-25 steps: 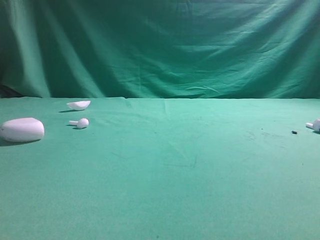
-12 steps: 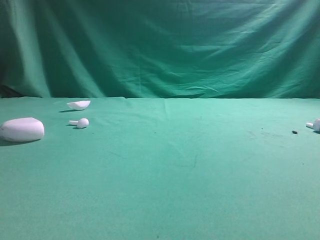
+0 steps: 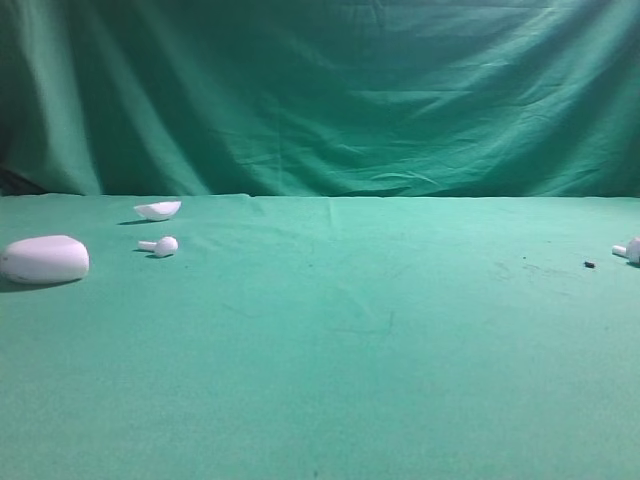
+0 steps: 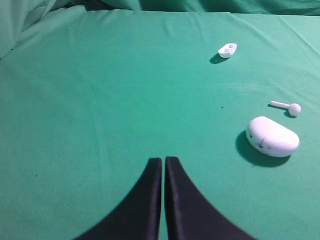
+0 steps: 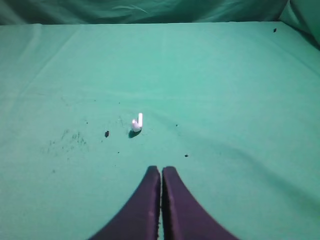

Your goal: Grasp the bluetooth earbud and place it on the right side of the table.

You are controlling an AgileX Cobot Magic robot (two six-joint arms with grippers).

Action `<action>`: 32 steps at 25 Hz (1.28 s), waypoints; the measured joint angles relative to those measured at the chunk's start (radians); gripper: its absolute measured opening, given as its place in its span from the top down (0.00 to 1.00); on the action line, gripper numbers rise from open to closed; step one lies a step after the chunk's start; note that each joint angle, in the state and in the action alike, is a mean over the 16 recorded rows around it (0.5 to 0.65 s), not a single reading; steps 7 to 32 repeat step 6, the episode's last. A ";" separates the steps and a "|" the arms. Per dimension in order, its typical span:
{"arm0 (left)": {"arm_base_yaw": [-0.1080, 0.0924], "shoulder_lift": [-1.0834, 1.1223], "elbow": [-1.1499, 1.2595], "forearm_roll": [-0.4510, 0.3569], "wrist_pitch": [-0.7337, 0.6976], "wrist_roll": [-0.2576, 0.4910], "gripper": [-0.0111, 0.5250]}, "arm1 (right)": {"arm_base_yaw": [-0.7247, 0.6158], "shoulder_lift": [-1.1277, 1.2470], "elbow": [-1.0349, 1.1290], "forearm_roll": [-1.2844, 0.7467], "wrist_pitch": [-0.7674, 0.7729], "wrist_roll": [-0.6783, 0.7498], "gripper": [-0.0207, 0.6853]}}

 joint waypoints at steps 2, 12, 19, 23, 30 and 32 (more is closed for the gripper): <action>0.000 0.000 0.000 0.000 0.000 0.000 0.98 | 0.000 0.000 0.000 0.003 0.010 0.000 0.97; 0.000 0.000 0.000 0.000 0.000 0.000 0.98 | 0.000 0.000 0.000 0.005 0.016 -0.001 0.97; 0.000 0.000 0.000 0.000 0.000 0.000 0.98 | 0.000 0.000 0.000 0.005 0.016 -0.001 0.97; 0.000 0.000 0.000 0.000 0.000 0.000 0.98 | 0.000 0.000 0.000 0.005 0.016 -0.001 0.97; 0.000 0.000 0.000 0.000 0.000 0.000 0.98 | 0.000 0.000 0.000 0.005 0.016 -0.001 0.97; 0.000 0.000 0.000 0.000 0.000 0.000 0.98 | 0.000 0.000 0.000 0.005 0.016 -0.001 0.97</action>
